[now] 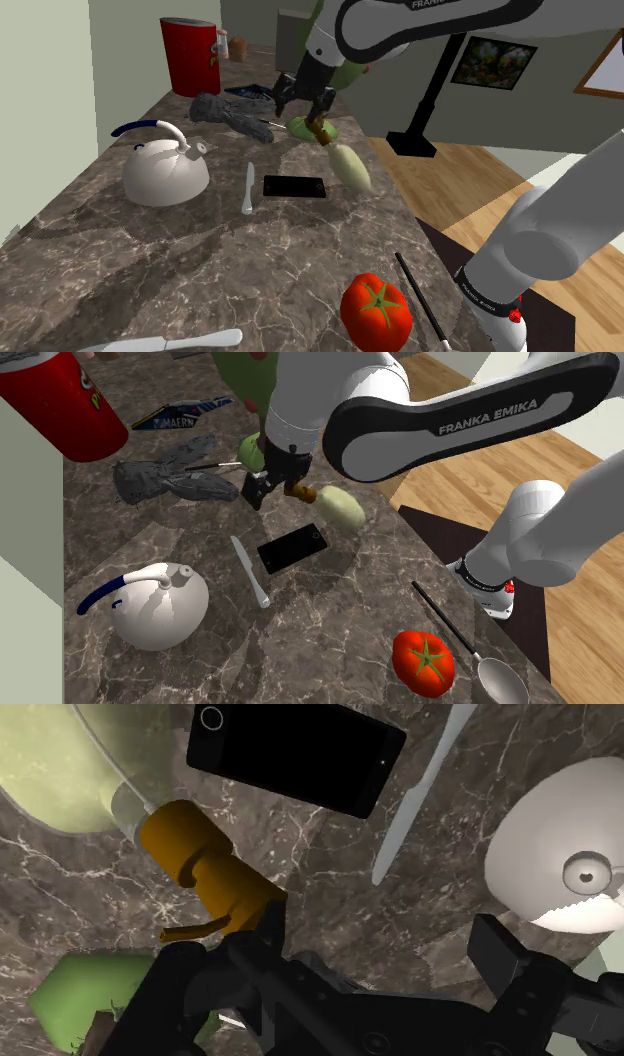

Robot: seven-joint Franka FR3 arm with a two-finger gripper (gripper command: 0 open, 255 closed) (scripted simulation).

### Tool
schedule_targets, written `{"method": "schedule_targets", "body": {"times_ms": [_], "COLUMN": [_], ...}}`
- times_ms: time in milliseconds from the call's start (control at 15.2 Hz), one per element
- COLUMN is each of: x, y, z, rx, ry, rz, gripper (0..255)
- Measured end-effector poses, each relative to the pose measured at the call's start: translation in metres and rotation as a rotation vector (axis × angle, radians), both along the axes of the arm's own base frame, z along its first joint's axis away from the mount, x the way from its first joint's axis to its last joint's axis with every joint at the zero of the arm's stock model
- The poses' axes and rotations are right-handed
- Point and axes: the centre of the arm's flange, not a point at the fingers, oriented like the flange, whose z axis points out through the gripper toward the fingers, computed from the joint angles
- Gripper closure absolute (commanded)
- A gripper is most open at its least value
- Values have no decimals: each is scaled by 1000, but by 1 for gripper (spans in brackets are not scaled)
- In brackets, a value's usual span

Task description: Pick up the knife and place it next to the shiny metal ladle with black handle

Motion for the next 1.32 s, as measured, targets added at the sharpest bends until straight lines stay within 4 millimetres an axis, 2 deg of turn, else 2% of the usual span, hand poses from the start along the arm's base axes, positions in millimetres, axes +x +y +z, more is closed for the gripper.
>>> {"method": "schedule_targets", "body": {"times_ms": [66,132,330,660,924,1320], "x": [15,15,31,75,117,129], "y": [5,7,29,55,71,80], "z": [-12,-22,-70,-108,-138,-168], "rx": [5,8,-33,-33,-25,-23], "ry": [14,38,225,274,290,294], "rz": [-14,-31,-72,-152,-217,-237], "gripper": [0,0,0,0,0,0]}}
